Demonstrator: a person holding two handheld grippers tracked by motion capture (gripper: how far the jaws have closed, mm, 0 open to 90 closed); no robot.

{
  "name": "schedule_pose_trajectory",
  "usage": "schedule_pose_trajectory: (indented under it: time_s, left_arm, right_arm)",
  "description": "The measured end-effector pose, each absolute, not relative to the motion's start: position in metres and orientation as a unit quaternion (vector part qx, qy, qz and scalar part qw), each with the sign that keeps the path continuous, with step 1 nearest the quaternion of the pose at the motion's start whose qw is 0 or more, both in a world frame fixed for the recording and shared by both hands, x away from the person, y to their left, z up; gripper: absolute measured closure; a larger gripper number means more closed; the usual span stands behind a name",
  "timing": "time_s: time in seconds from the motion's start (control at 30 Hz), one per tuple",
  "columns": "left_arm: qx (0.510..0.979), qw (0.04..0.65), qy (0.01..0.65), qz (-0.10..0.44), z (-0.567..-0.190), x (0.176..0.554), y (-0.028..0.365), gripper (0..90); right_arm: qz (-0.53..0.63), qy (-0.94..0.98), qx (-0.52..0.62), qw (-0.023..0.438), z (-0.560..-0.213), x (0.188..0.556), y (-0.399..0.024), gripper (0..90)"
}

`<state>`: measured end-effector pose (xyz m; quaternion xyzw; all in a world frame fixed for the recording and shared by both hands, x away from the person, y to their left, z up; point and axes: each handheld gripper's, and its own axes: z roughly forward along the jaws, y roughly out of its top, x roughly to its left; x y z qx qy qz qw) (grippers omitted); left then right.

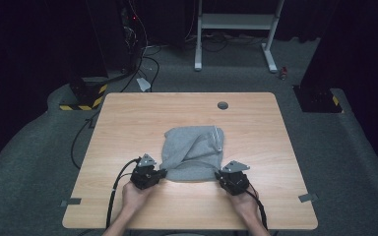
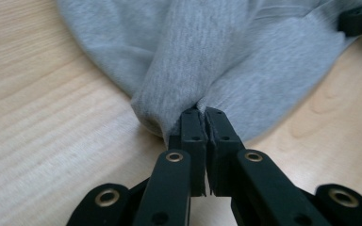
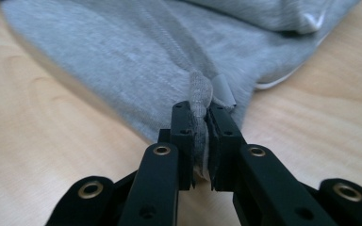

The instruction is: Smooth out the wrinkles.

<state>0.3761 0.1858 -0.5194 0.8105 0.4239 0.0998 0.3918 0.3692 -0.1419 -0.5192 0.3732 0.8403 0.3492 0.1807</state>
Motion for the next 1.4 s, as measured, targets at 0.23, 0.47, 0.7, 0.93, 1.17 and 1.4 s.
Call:
schedule_pose_trajectory:
  time_s: [0.23, 0.47, 0.7, 0.93, 1.17, 1.4]
  left_arm:
    - [0.804, 0.404, 0.425, 0.100, -0.508, 0.378, 0.183, 76.6]
    - [0.787, 0.429, 0.424, 0.129, -0.482, 0.368, 0.183, 62.6]
    - [0.796, 0.401, 0.432, 0.139, -0.488, 0.387, 0.164, 59.5]
    - [0.807, 0.373, 0.440, 0.130, -0.499, 0.397, 0.162, 75.9]
    - [0.816, 0.376, 0.422, 0.124, -0.495, 0.390, 0.164, 87.8]
    - [0.811, 0.397, 0.417, 0.103, -0.494, 0.375, 0.175, 88.1]
  right_arm:
    - [0.343, 0.835, 0.396, 0.171, -0.513, 0.388, -0.143, 70.3]
    - [0.389, 0.814, 0.401, 0.157, -0.488, 0.375, -0.148, 62.7]
    - [0.375, 0.807, 0.421, 0.177, -0.486, 0.397, -0.134, 68.7]
    - [0.334, 0.820, 0.437, 0.158, -0.502, 0.405, -0.131, 72.9]
    - [0.336, 0.832, 0.410, 0.164, -0.498, 0.393, -0.135, 88.0]
    - [0.355, 0.833, 0.389, 0.171, -0.490, 0.373, -0.144, 88.3]
